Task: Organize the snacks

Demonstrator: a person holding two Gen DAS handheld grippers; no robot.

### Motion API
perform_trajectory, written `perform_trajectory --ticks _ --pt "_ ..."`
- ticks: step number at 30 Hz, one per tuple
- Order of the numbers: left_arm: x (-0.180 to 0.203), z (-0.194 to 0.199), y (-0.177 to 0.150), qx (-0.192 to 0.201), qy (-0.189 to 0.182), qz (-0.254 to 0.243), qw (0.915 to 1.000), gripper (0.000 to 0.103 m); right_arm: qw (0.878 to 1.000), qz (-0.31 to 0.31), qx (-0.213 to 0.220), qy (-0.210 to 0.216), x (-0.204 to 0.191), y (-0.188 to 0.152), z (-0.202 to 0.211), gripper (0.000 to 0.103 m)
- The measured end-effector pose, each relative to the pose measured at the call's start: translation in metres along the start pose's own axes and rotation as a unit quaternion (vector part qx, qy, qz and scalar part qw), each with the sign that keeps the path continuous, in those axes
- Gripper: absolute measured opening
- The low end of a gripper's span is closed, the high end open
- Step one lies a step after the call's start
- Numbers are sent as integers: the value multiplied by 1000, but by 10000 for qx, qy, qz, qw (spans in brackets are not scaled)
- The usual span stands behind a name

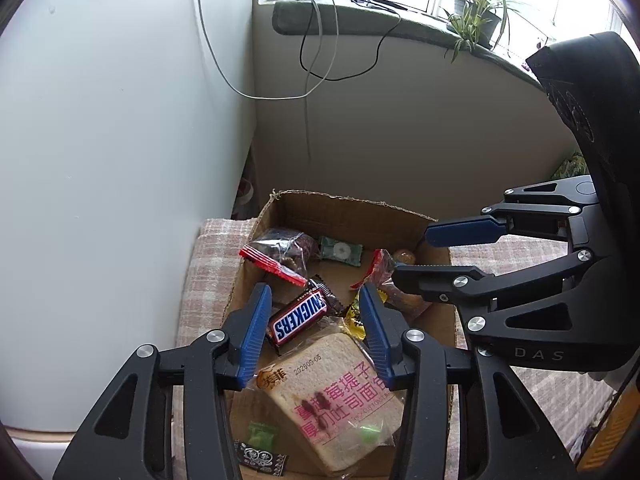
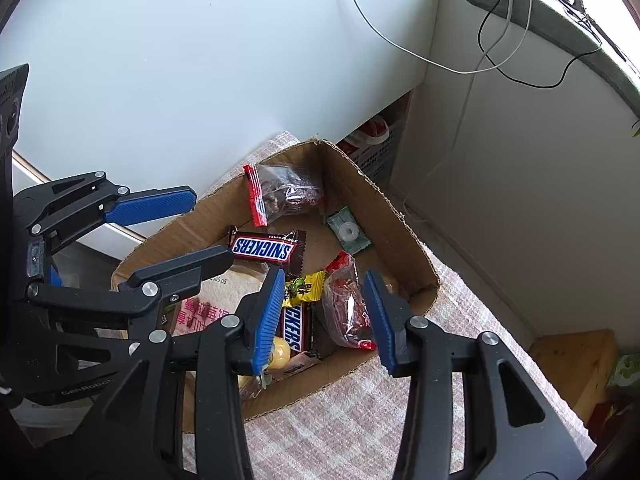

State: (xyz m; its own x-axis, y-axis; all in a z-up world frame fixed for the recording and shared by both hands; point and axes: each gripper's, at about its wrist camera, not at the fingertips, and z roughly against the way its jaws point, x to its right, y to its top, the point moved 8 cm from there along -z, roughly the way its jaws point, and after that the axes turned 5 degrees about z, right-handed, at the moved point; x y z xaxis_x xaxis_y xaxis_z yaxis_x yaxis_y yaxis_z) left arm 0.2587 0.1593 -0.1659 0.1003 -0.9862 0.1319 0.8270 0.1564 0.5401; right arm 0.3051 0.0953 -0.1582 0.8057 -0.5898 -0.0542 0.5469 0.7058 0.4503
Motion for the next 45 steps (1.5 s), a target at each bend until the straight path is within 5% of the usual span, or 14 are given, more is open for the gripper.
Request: perform_trajectory --ticks 3,17,19,30,32,36,45 --pt "-3 6 -1 56 30 33 10000 44 10000 -28 53 -20 1 -3 7 53" --pt "1 62 -21 364 150 102 9992 48 9983 -167 546 74 -14 -25 69 55" --pt "2 73 -26 425 169 147 9988 51 9977 -149 664 54 -19 -30 81 68" --pt "8 139 -66 730 473 567 9946 70 9931 -184 1109 -334 -47 -73 141 73" --pt "9 149 -72 778 503 672 9934 71 9918 -257 1158 -485 -47 -83 149 73" --pt "13 168 -83 861 628 799 9911 71 9865 -334 1334 -887 -50 -99 168 92" --pt "25 186 -104 907 748 1062 9874 75 9827 -680 1315 -1115 -51 -127 184 92"
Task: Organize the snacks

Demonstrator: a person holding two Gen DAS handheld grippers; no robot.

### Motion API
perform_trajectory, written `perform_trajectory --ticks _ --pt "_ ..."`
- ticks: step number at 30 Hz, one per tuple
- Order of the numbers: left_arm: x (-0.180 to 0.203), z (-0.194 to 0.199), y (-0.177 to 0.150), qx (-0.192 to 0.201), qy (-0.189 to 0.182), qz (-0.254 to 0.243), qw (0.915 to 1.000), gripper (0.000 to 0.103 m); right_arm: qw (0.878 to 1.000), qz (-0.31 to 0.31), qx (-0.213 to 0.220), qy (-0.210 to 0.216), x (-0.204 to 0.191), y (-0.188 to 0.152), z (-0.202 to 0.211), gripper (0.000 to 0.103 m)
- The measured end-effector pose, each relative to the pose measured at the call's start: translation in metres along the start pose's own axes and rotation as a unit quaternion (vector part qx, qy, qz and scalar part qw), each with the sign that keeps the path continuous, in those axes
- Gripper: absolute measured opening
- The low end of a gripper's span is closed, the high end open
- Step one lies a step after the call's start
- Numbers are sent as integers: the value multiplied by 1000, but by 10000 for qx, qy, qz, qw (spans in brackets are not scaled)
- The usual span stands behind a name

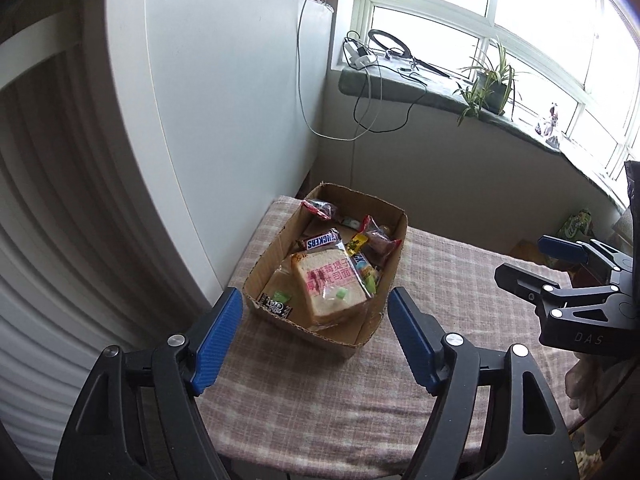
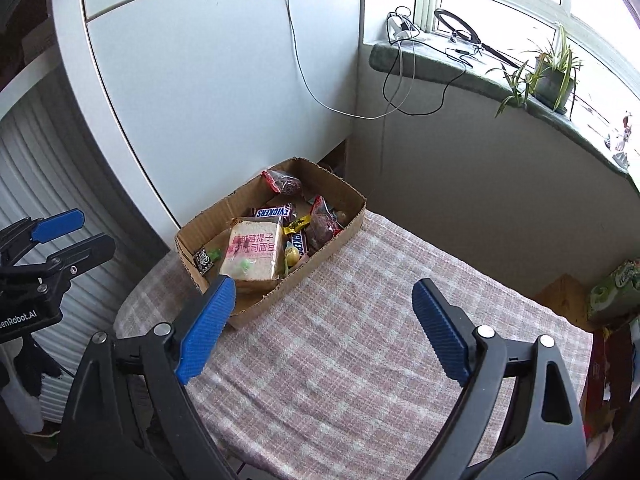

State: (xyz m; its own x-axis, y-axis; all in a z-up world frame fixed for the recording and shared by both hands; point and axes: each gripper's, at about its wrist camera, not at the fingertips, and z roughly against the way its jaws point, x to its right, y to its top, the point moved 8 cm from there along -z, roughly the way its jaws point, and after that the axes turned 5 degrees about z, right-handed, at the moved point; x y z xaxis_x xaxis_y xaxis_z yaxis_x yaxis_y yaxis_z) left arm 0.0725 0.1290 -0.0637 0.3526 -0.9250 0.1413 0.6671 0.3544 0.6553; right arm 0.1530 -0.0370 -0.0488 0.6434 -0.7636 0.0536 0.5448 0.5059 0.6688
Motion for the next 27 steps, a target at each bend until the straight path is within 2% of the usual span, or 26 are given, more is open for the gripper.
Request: perform_trajectory --ticks 3,27 --pt "1 3 -3 11 36 31 10000 75 9999 15 28 -95 1 -1 4 92" --pt "6 18 -6 127 141 -2 9998 75 10000 -5 78 -21 -3 -2 14 92"
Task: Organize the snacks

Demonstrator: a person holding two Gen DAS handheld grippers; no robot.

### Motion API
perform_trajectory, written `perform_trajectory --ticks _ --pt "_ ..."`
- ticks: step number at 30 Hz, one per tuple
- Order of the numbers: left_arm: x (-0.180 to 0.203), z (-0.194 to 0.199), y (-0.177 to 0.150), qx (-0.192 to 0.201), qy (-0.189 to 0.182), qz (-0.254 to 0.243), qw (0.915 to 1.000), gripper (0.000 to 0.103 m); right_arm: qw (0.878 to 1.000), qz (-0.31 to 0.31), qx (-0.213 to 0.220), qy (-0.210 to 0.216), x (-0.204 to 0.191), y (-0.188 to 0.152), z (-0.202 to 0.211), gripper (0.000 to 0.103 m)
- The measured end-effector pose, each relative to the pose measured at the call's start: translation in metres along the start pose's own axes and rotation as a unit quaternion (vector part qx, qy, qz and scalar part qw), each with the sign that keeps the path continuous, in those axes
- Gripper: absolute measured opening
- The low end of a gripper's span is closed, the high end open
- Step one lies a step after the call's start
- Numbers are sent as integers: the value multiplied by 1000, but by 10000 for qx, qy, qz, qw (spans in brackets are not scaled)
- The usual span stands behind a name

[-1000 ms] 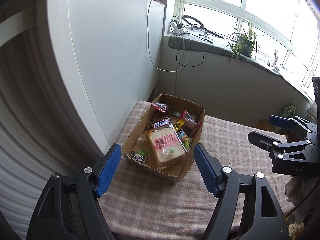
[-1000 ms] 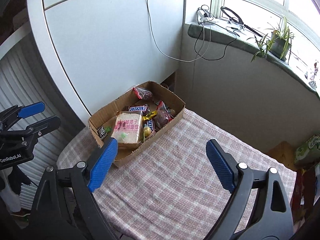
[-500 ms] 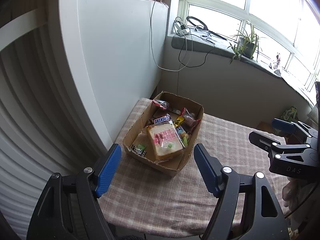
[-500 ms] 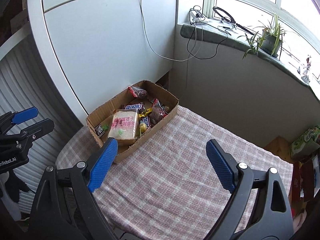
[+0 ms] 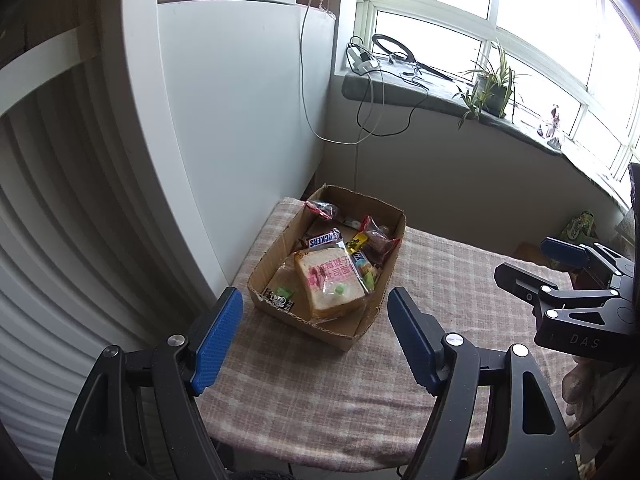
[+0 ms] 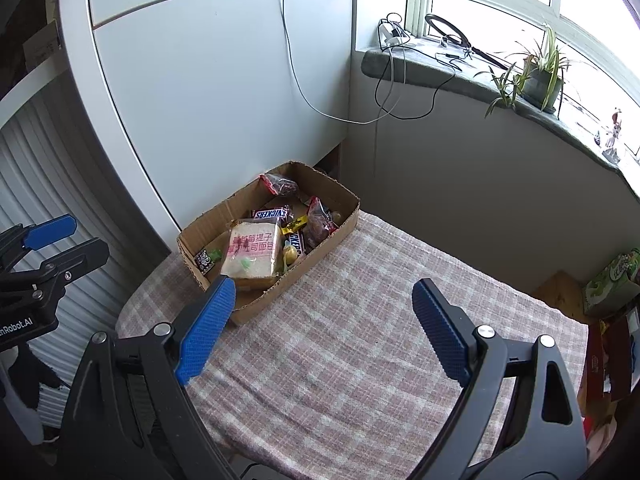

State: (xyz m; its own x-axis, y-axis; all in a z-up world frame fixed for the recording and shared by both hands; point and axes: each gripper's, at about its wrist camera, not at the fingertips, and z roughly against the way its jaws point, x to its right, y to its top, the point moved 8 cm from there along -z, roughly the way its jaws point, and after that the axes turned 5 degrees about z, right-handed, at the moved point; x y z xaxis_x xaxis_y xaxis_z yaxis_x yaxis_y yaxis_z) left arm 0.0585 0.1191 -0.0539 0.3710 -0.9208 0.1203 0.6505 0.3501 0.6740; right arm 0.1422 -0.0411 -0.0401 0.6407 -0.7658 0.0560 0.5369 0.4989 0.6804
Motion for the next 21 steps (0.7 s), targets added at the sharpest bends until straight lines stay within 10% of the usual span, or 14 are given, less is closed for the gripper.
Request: perform_trajectory --ticks 21 --pt "-1 11 3 215 78 49 9997 75 10000 65 -1 -61 -8 1 3 92"
